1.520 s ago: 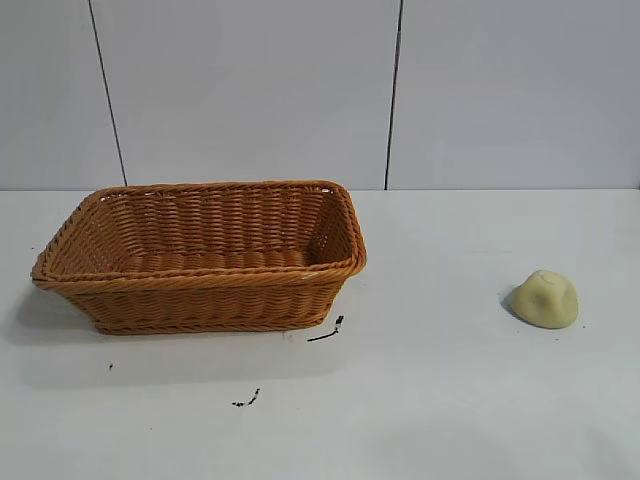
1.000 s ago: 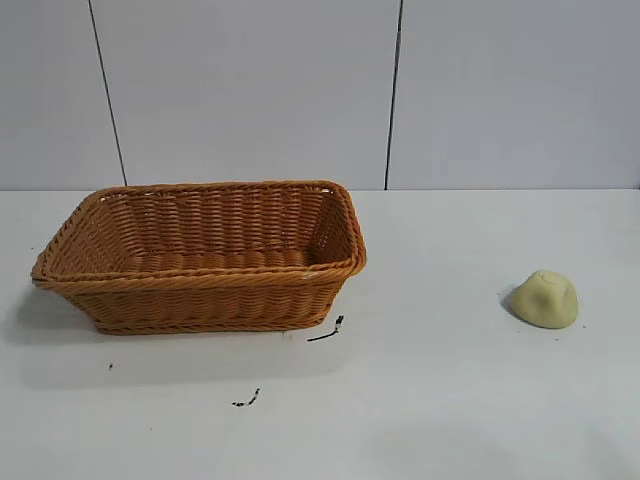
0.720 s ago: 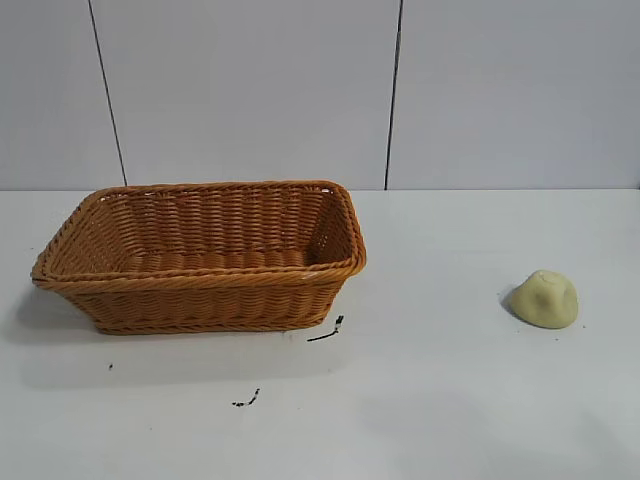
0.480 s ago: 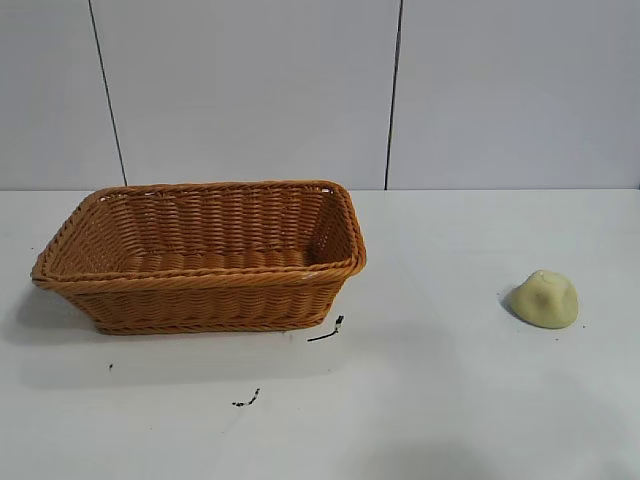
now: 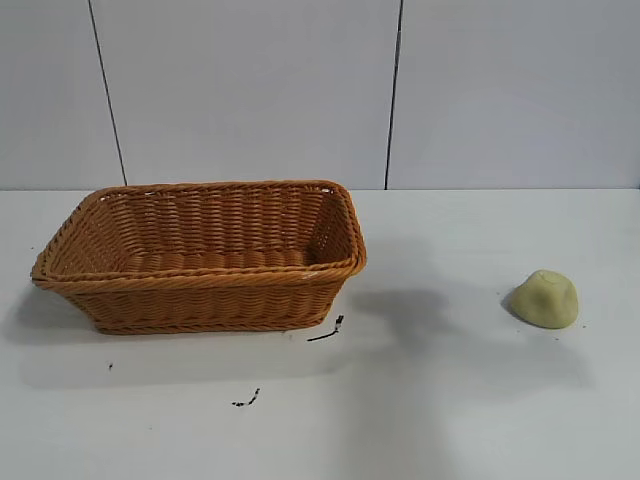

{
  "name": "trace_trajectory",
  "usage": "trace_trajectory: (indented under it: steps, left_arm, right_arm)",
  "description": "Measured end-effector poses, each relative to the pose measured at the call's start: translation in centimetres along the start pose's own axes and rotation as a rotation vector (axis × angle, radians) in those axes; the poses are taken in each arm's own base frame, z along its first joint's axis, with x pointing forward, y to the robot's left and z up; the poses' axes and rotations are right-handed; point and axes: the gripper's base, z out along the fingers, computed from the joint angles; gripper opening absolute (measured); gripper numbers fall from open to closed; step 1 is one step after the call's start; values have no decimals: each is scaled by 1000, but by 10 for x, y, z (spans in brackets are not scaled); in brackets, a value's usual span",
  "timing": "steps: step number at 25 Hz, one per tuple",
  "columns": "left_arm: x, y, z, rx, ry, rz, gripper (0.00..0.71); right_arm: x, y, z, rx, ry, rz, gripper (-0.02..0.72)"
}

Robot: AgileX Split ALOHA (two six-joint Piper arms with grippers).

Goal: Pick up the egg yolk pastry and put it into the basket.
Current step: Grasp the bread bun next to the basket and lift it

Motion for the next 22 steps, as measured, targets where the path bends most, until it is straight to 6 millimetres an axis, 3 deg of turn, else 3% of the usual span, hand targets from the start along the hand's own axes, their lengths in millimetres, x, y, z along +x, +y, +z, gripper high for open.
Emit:
trace_trajectory:
  steps: [6, 11, 16, 22]
  left_arm:
    - [0, 0, 0, 0, 0, 0, 696]
    - [0, 0, 0, 0, 0, 0, 696]
    - [0, 0, 0, 0, 0, 0, 696]
    - [0, 0, 0, 0, 0, 0, 696]
  right_arm:
    - [-54, 0, 52, -5, 76, 3, 693]
    - [-78, 0, 83, -7, 86, -12, 693]
    - [-87, 0, 119, -13, 98, -6, 693]
    - [-81, 1, 161, -31, 164, 1, 693]
